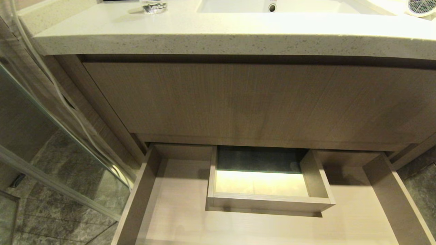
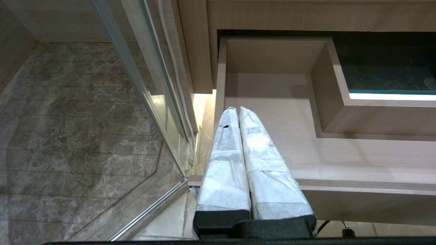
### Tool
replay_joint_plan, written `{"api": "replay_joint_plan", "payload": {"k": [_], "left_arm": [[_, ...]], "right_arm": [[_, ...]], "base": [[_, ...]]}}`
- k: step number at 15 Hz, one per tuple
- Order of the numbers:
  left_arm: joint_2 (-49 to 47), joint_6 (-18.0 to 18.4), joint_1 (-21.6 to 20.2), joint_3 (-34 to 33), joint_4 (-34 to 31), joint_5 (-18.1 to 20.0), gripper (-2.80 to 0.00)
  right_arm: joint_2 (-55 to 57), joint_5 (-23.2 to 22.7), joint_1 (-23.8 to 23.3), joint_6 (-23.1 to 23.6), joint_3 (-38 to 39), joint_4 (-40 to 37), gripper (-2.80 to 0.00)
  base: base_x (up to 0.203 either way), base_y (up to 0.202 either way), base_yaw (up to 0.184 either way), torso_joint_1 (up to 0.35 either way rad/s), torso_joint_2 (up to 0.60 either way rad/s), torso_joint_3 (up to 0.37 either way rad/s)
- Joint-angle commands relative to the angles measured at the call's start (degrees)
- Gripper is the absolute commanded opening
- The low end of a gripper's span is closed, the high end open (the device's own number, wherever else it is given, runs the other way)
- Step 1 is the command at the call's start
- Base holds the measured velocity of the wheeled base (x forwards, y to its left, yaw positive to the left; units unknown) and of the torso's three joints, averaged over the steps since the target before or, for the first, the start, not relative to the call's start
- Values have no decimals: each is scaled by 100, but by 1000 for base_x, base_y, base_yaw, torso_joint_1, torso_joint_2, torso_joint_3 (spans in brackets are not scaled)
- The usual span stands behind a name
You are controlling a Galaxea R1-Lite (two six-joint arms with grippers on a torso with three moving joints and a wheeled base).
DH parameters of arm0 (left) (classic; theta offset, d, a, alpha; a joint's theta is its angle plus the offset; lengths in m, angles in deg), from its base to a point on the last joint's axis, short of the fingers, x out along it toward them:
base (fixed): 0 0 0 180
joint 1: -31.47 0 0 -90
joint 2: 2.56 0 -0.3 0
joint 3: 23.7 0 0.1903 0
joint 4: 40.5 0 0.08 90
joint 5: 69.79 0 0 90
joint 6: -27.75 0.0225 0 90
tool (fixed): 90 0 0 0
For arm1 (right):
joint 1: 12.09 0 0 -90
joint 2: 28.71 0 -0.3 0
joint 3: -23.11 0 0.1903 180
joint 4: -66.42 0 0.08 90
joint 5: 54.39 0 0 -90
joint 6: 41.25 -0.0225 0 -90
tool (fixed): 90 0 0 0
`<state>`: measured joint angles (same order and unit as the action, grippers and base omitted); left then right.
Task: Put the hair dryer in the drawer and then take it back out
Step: Close the drawer
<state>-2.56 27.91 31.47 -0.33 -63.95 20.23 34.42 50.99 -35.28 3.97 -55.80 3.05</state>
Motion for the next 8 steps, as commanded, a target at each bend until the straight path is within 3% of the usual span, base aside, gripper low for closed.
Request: {"api": "replay_joint_plan", "payload": {"k": [1, 4, 8], "left_arm": [[0, 1, 0, 0, -1, -2, -280], [0, 1, 0, 0, -1, -2, -280], [0, 1, 0, 0, -1, -2, -280]], "right_arm": [[1305, 84, -325, -52, -3, -14, -280], [2505, 194, -908, -80, -75, 292, -280], [3472, 965, -1477, -51, -41, 357, -280]], "base": [[0, 0, 0, 0, 0, 0], [0, 0, 0, 0, 0, 0], [0, 0, 0, 0, 0, 0]]}}
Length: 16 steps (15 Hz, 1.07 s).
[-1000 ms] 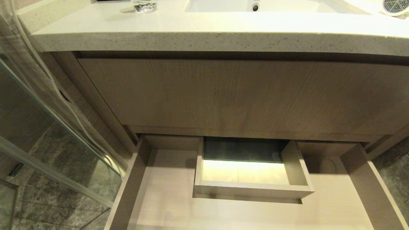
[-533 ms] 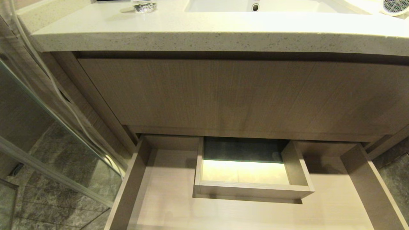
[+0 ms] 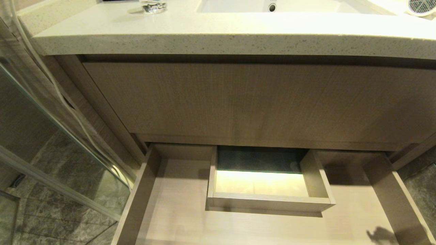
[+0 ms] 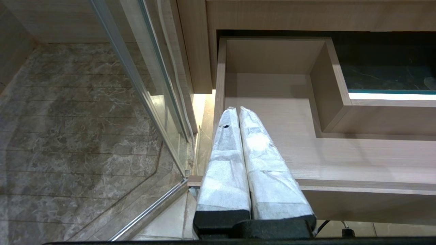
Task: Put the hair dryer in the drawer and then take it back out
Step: Close the drawer
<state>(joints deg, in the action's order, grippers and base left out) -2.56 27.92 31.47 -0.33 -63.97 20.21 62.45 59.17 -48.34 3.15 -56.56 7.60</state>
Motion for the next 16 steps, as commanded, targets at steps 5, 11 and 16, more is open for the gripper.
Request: {"api": "replay_joint_plan", "payload": {"k": [5, 11, 16], "left_arm": [[0, 1, 0, 0, 1, 0, -280], [0, 1, 0, 0, 1, 0, -280], [0, 1, 0, 0, 1, 0, -280]], "right_arm": [[1256, 710, -353, 23, 121, -528, -280], [2006, 887, -356, 25, 80, -546, -280], [2536, 1175, -488, -45, 383, -502, -280]], "base": [[0, 0, 0, 0, 0, 0], [0, 0, 0, 0, 0, 0], [0, 0, 0, 0, 0, 0]]}}
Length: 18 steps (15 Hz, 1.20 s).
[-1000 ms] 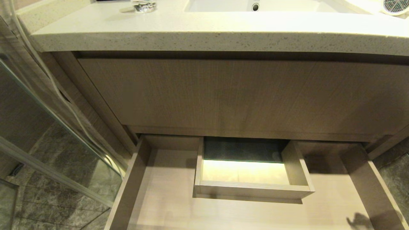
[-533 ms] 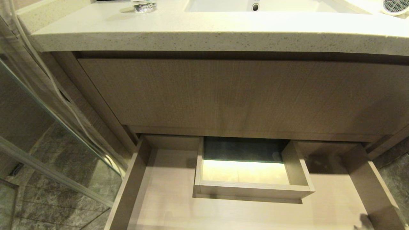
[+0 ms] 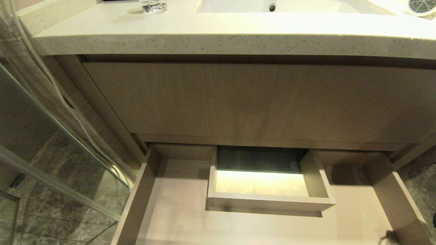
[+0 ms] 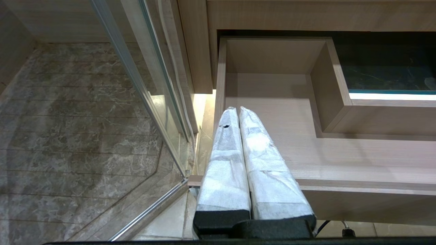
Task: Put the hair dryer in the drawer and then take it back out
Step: Close the drawer
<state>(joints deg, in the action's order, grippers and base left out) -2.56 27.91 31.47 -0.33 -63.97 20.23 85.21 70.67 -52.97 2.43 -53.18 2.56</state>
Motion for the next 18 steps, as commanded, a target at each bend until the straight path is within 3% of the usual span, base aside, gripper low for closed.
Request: {"api": "replay_joint_plan", "payload": {"k": [1, 8, 18], "left_arm": [[0, 2, 0, 0, 1, -2, -280], [0, 2, 0, 0, 1, -2, -280], [0, 2, 0, 0, 1, -2, -280]], "right_arm": [[374, 78, -26, 27, 51, 27, -280], [1244, 221, -21, 18, -24, 643, -280], [1299, 137, 9, -9, -99, 1525, -280]], "base": [[0, 0, 0, 0, 0, 0], [0, 0, 0, 0, 0, 0], [0, 0, 0, 0, 0, 0]]}}
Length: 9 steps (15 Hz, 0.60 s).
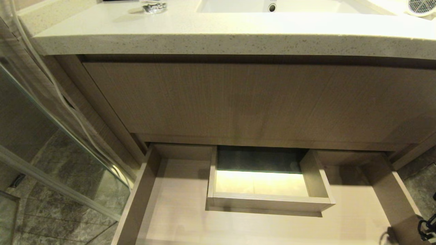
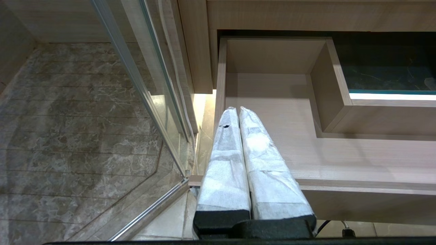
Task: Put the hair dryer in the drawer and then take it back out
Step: Close the drawer
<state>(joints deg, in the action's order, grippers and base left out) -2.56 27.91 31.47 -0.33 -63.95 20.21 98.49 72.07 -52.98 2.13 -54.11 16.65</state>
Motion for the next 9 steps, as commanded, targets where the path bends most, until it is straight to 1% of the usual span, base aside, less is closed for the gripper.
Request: {"api": "replay_joint_plan", "payload": {"k": [1, 4, 9], "left_arm": [[0, 2, 0, 0, -1, 0, -280], [0, 2, 0, 0, -1, 0, -280], [0, 2, 0, 0, -1, 0, -280]], "right_arm": [[-47, -80, 10, 22, -11, 199, -280], [-152, -280, 37, 30, -19, 477, -280], [-449, -923, 192, 45, -1, 946, -280]], "base": [[0, 0, 0, 0, 0, 0], [0, 0, 0, 0, 0, 0], [0, 0, 0, 0, 0, 0]]}}
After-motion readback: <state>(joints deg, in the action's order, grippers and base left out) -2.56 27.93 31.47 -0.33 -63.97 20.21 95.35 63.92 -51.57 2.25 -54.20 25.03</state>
